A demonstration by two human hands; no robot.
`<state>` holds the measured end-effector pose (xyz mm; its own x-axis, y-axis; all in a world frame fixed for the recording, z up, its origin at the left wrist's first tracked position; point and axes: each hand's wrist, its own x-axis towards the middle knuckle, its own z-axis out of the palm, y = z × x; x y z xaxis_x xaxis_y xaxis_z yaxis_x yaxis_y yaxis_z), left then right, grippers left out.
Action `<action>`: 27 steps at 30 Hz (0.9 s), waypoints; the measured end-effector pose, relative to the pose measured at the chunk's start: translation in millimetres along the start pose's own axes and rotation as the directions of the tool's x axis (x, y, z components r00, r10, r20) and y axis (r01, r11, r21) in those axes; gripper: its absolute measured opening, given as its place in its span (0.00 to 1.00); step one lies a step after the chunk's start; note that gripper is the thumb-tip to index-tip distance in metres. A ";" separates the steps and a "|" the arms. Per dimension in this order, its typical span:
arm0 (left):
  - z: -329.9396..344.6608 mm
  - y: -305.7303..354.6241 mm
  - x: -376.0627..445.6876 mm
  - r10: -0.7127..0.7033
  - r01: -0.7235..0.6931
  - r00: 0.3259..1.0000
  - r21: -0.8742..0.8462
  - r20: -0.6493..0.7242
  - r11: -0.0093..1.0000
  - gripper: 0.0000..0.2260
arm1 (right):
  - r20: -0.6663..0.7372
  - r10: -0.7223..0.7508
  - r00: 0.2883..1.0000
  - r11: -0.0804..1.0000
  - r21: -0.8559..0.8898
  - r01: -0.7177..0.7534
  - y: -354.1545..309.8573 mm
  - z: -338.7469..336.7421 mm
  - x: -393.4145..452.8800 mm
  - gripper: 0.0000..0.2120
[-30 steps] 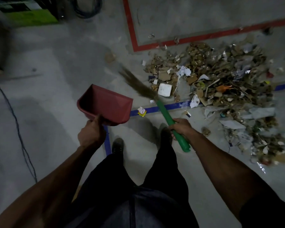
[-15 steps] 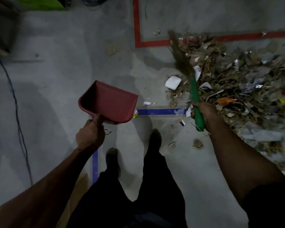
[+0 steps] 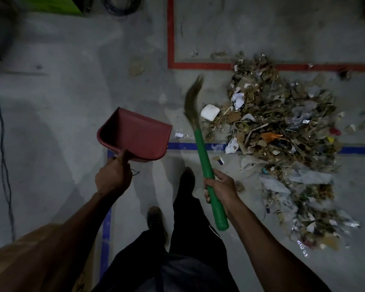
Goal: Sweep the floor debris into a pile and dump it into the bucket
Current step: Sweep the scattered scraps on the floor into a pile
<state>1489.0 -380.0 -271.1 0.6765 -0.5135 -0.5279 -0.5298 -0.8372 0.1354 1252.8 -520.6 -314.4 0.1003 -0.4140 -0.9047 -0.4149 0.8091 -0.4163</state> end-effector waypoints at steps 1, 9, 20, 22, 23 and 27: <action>1.4 -5.5 -5.5 0.002 -0.002 1.000 -0.005 0.000 1.000 0.17 | 0.013 0.014 1.000 0.999 -0.050 -0.013 6.7 0.0 -0.2 0.23; 21.5 -66.5 -57.8 0.037 -0.038 0.999 -0.031 -0.015 0.999 0.16 | -0.165 -0.029 0.986 0.982 -0.189 -0.003 18.8 -36.1 16.8 0.12; 43.5 -135.0 -112.3 -0.022 0.021 1.000 -0.044 -0.018 0.999 0.20 | -0.047 -0.141 0.989 0.948 -0.294 0.121 109.3 14.9 -77.9 0.28; 45.5 -142.4 -119.1 -0.028 0.027 0.999 -0.044 -0.019 0.999 0.19 | 0.011 -0.118 0.993 0.928 -0.355 0.115 131.6 30.3 -92.1 0.29; 46.8 -145.9 -121.4 -0.022 0.022 1.000 -0.046 -0.015 0.999 0.20 | 0.042 -0.101 0.994 0.916 -0.387 0.110 141.7 37.5 -97.0 0.29; 51.2 -159.3 -129.6 -0.015 0.015 1.000 -0.057 0.000 0.998 0.19 | 0.144 -0.007 0.990 0.868 -0.491 0.078 168.3 62.3 -106.7 0.31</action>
<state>1459.6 -170.5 -267.1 0.6848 -0.5006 -0.5296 -0.4894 -0.8544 0.1748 1228.6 -314.2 -293.6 0.2324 -0.3555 -0.9053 -0.7959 0.4655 -0.3871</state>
